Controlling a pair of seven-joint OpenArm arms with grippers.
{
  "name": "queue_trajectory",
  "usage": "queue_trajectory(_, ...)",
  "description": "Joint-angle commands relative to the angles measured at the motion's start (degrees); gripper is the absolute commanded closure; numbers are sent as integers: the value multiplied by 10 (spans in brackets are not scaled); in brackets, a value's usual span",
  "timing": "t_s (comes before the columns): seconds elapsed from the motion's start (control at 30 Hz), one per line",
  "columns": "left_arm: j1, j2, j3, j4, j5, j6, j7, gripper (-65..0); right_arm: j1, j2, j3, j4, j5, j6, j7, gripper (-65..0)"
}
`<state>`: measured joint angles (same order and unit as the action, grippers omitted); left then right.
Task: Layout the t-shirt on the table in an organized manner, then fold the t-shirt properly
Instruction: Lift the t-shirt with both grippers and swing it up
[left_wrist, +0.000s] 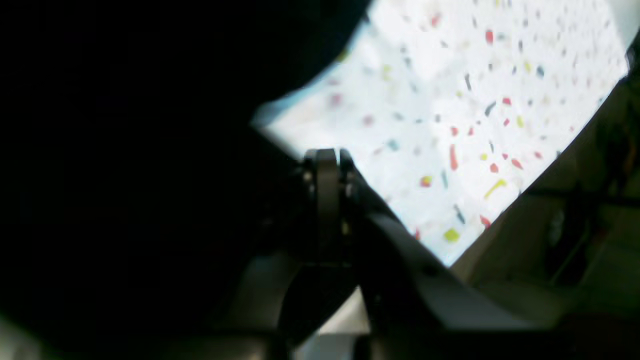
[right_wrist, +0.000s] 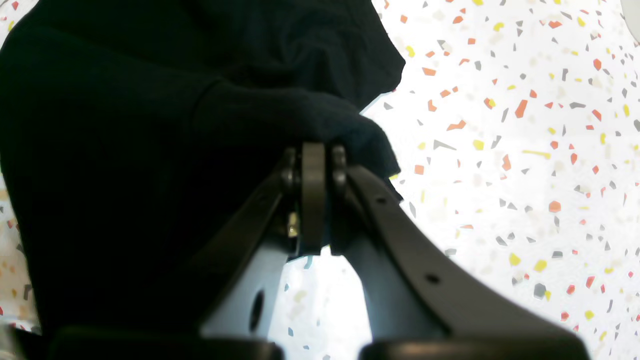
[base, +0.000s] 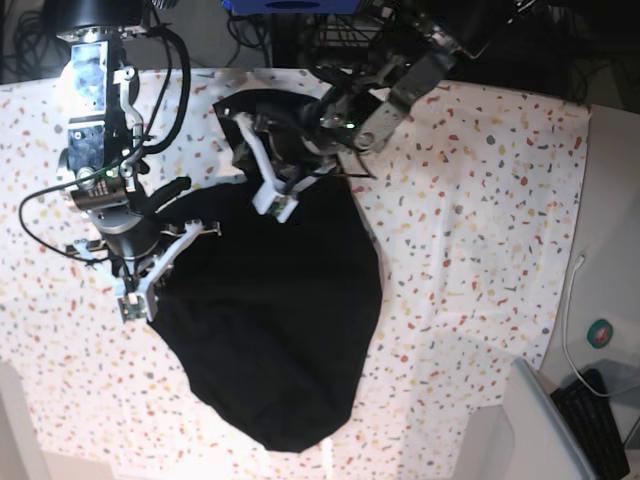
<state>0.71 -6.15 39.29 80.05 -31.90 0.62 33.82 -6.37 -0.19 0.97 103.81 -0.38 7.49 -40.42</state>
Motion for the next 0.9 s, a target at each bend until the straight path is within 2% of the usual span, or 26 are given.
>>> queue_trajectory(0.0, -15, 0, 5, -17, 2, -2, -6, 0, 11, 0, 0, 11, 2, -1, 15, 0)
queue_trajectory(0.1, -35, 12, 11, -73, 6, -1, -5, 0, 26, 3, 5, 10, 2, -1, 16, 0)
queue_trajectory(0.17, -45, 0, 11, -89, 6, -1, -2, 0, 44, 9, 7, 10, 1, -1, 16, 0)
queue_trajectory(0.27, -59, -37, 11, -90, 6, 0, -1, 0, 77, 37, 7, 6, 1, -1, 16, 0)
queue_trajectory(0.37, -72, -91, -2, -66, 5, 0, -1, 0, 116, 56, 7, -10, 1, -1, 16, 0)
queue_trajectory(0.5, -106, -128, -87, -55, 5, 1, 3, 0, 168, 73, 7, -43, 1, -1, 16, 0)
queue_trajectory(0.6, -166, -130, -163, -76, 14, 1, 50, 0, 199, 88, 7, -50, 1, -1, 14, 0)
queue_trajectory(0.73, -208, -126, -223, -41, 76, 1, 121, 0, 202, 103, 7, -3, 1, -1, -10, 0)
queue_trajectory(0.87, -181, -129, -239, 55, 89, 0, 179, 0, 127, 106, 7, 55, 1, -1, -61, 0)
